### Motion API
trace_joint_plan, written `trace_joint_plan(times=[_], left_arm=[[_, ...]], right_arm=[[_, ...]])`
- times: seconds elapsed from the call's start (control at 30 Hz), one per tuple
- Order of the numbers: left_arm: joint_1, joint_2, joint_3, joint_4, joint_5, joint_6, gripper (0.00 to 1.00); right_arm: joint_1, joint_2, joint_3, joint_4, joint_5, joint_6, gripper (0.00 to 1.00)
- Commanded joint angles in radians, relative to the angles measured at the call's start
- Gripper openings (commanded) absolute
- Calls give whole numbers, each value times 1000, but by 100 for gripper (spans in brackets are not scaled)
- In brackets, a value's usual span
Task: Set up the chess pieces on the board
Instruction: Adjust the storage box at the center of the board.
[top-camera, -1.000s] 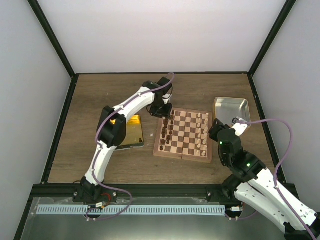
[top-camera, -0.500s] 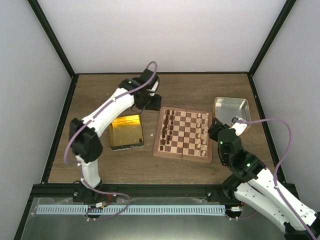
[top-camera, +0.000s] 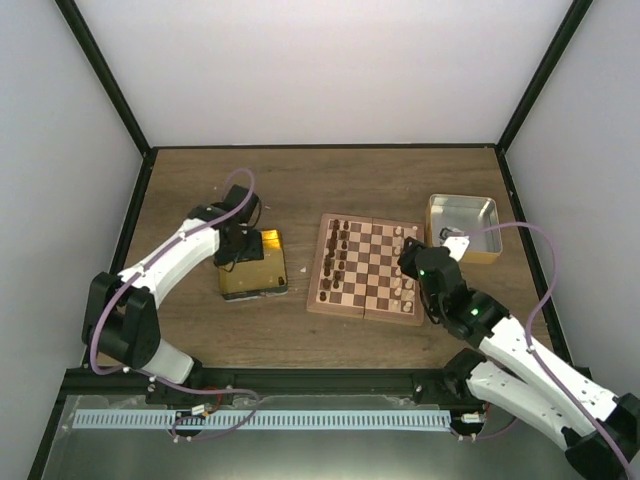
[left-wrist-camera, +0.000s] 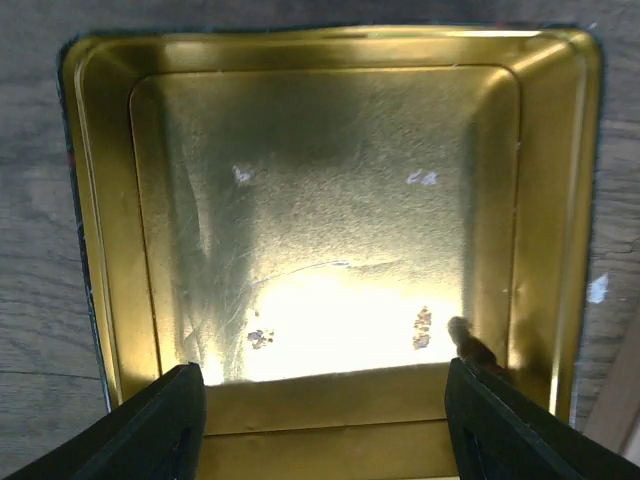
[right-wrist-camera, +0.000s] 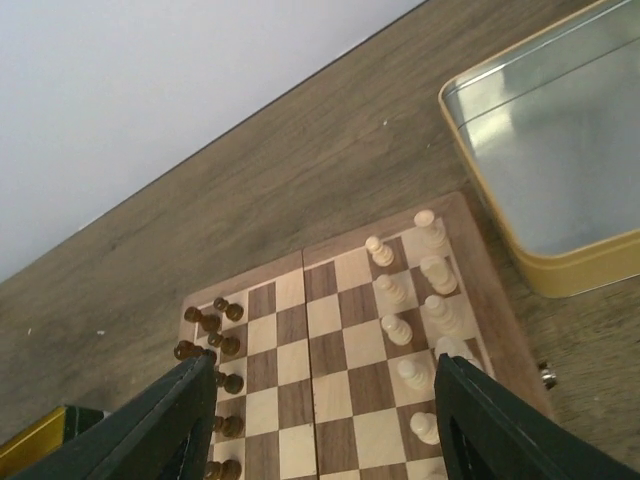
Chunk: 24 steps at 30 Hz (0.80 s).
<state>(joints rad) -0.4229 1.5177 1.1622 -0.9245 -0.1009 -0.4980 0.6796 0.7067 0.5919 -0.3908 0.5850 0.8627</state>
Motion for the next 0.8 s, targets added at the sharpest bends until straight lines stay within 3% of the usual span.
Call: trace_joint_plan(times=[0.0, 0.2, 0.47, 0.77], left_arm=[[32, -35, -87, 88, 72, 11, 67], [36, 16, -140, 118, 148, 76, 67], [35, 80, -146, 157, 221, 109, 58], [34, 119, -141, 162, 246, 98, 54]], right_arm=[[-6, 58, 33, 52, -67, 51, 62], [-6, 142, 67, 67, -89, 61, 61], [-6, 216, 85, 91, -112, 67, 61], [-6, 216, 57, 107, -104, 63, 62]])
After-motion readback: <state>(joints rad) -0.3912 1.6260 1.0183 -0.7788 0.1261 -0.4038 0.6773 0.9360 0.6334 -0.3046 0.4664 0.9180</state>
